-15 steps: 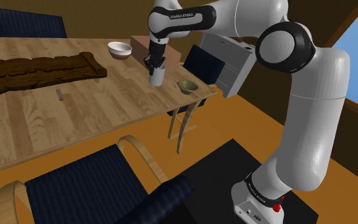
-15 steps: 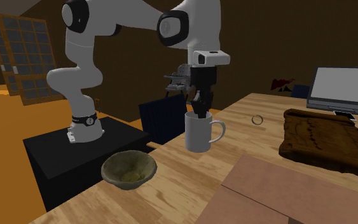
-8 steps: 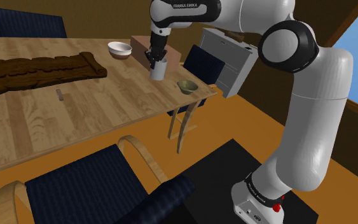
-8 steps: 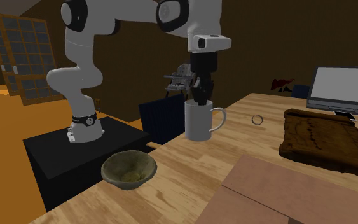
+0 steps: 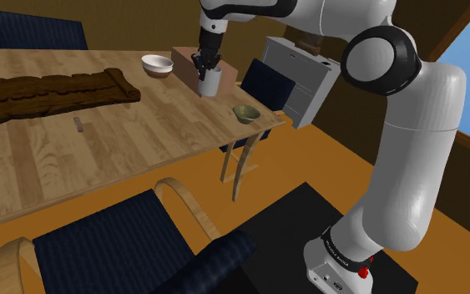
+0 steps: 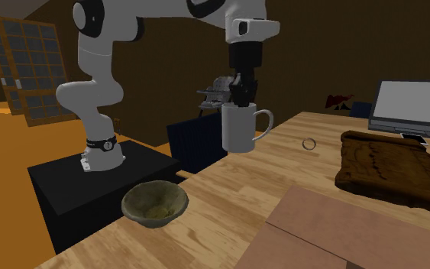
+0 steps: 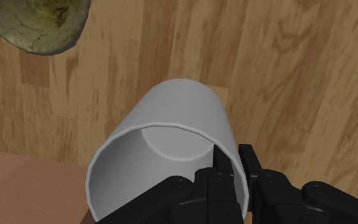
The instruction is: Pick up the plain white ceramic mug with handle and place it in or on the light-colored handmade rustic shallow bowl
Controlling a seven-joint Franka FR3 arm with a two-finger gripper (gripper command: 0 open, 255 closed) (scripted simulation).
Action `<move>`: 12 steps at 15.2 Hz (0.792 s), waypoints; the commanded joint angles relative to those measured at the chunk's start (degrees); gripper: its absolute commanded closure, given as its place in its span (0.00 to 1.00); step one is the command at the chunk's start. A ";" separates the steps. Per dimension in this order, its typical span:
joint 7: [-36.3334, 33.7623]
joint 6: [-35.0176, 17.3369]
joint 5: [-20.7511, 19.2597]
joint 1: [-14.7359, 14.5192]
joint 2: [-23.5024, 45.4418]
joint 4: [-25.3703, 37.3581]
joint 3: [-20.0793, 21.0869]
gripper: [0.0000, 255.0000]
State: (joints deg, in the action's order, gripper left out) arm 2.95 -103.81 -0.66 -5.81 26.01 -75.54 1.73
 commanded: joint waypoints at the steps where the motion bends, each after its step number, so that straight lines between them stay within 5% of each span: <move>1: -0.01 1.83 -0.01 -0.03 0.20 2.01 0.01 1.00; 7: -0.01 6.37 -0.02 -0.08 0.77 7.12 0.01 1.00; 12: 5.61 5.15 0.87 4.18 -3.66 1.46 -1.42 1.00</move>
State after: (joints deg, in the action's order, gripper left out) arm 7.45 -98.71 0.04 -2.42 22.78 -73.70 0.58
